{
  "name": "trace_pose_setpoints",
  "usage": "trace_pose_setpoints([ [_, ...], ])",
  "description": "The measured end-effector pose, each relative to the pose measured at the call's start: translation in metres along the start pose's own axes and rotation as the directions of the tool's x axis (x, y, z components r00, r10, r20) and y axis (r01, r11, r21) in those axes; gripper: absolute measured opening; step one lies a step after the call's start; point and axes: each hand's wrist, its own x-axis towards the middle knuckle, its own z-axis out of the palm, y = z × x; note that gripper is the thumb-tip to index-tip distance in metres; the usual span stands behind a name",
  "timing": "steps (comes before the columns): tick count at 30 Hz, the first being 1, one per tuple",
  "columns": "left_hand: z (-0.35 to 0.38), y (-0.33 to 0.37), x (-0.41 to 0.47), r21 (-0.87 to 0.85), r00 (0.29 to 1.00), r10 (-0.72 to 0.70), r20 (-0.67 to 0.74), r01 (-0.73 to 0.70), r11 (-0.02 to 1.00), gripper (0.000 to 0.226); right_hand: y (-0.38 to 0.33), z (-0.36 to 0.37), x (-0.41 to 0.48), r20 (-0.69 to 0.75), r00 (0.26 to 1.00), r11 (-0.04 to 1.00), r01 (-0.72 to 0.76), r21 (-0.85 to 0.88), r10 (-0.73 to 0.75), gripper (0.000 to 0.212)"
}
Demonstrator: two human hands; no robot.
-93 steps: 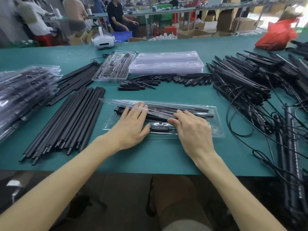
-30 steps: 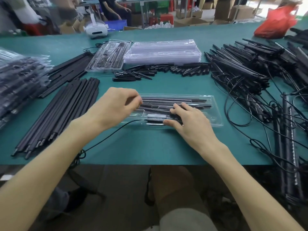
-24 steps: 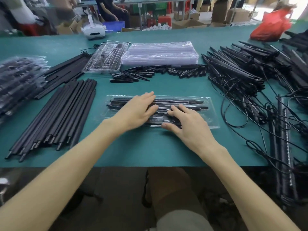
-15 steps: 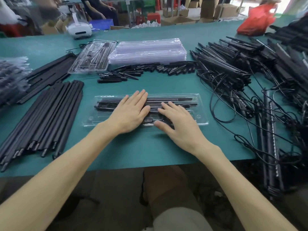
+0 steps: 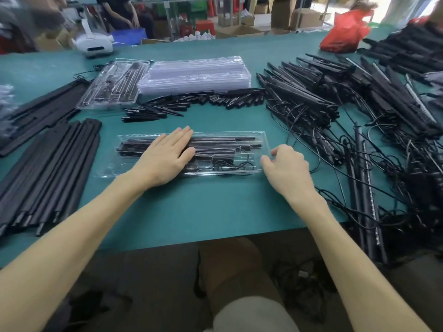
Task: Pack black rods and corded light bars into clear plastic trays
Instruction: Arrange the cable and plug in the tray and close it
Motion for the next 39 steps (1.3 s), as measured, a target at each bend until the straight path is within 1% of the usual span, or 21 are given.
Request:
trace_pose_setpoints([
  [1, 0.001, 0.000, 0.001, -0.007, 1.000, -0.005, -0.009, 0.005, 1.000, 0.060, -0.003, -0.004, 0.005, 0.059, 0.998, 0.998, -0.038, 0.056, 0.034, 0.020],
  [2, 0.001, 0.000, 0.001, -0.018, 1.000, -0.011, -0.021, 0.011, 1.000, 0.060, -0.005, -0.007, 0.010, 0.127, 0.990, 0.983, -0.085, 0.161, 0.065, 0.023],
  [4, 0.002, -0.001, 0.002, -0.043, 0.999, -0.023, -0.040, 0.022, 0.999, 0.058, -0.008, -0.006, 0.016, 0.238, 0.965, 0.883, -0.204, 0.423, 0.109, 0.017],
  [5, 0.002, -0.001, 0.002, -0.047, 0.999, -0.026, -0.046, 0.024, 0.999, 0.057, -0.008, -0.003, 0.015, 0.253, 0.960, 0.836, -0.234, 0.496, 0.119, 0.015],
  [8, 0.001, 0.001, 0.001, -0.044, 0.999, -0.022, -0.049, 0.020, 0.999, 0.056, -0.004, 0.006, 0.009, 0.222, 0.968, 0.790, -0.228, 0.570, 0.120, 0.018],
  [12, 0.000, 0.002, -0.001, -0.043, 0.999, -0.021, -0.040, 0.019, 0.999, 0.057, -0.001, 0.003, 0.008, 0.270, 0.958, 0.689, -0.260, 0.676, 0.097, 0.017],
  [16, -0.001, 0.003, -0.002, -0.033, 0.999, -0.022, -0.030, 0.021, 0.999, 0.058, 0.000, 0.000, 0.008, 0.287, 0.953, 0.662, -0.274, 0.697, 0.092, 0.014],
  [28, -0.004, 0.000, 0.003, 0.013, 0.998, -0.008, 0.057, 0.007, 1.000, 0.060, 0.002, 0.002, 0.008, 0.270, 0.960, 0.706, -0.246, 0.664, 0.080, 0.024],
  [39, -0.002, -0.002, 0.003, 0.009, 0.999, 0.005, 0.047, -0.005, 1.000, 0.060, 0.002, 0.004, 0.007, 0.243, 0.965, 0.735, -0.236, 0.636, 0.100, 0.024],
])
